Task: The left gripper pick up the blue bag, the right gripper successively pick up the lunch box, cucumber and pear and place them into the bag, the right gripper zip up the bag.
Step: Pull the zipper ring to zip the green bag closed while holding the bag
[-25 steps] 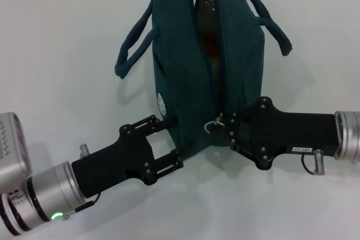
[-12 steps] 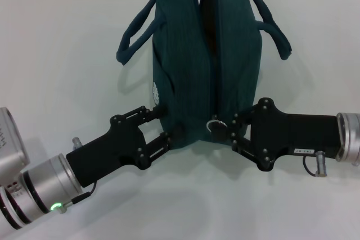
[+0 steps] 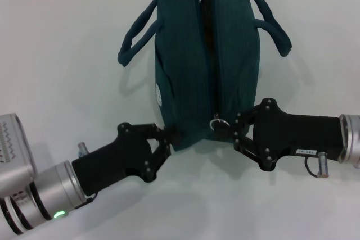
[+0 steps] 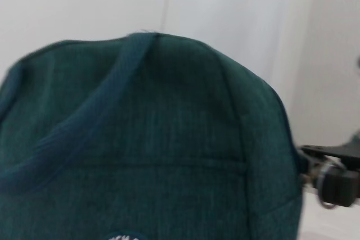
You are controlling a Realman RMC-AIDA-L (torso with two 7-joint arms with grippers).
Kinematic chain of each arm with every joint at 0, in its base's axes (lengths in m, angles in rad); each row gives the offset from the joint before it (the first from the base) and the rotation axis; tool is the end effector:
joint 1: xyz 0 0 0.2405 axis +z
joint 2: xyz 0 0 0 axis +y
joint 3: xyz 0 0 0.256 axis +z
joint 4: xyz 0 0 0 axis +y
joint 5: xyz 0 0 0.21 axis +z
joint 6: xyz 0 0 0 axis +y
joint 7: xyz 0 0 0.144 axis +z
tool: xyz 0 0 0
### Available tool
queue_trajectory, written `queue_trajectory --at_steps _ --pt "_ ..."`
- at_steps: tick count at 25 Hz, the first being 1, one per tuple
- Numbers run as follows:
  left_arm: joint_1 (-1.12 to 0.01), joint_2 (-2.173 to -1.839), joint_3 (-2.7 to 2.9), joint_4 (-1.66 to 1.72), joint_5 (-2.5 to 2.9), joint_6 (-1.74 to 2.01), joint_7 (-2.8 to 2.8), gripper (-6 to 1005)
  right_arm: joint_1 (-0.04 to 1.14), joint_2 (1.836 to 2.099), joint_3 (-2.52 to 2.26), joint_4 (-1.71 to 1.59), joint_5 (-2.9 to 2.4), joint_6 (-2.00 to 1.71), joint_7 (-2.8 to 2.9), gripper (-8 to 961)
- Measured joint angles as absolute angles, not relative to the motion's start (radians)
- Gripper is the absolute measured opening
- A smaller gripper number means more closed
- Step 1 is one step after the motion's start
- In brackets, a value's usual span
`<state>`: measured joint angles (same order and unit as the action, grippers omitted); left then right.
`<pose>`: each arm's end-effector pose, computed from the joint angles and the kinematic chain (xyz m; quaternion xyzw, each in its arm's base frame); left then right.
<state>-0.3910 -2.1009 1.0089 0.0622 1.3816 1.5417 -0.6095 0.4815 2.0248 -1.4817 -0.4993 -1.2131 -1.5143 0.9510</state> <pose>-0.2858 0.2362 -0.0809 -0.8891 -0.1698 -0.3704 0.2087 0.2161 0.2935 -0.0539 -0.9371 0.0362 0.3422 0.0595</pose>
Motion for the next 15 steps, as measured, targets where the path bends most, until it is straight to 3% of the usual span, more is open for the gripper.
queue_trajectory --at_steps 10,15 --pt "-0.395 -2.103 1.027 0.061 1.373 1.554 -0.595 21 0.48 2.023 -1.482 -0.469 -1.153 -1.522 0.95 23" --pt "-0.393 -2.104 1.03 0.061 1.373 1.565 -0.566 12 0.472 2.023 -1.482 -0.464 -1.105 -1.535 0.95 23"
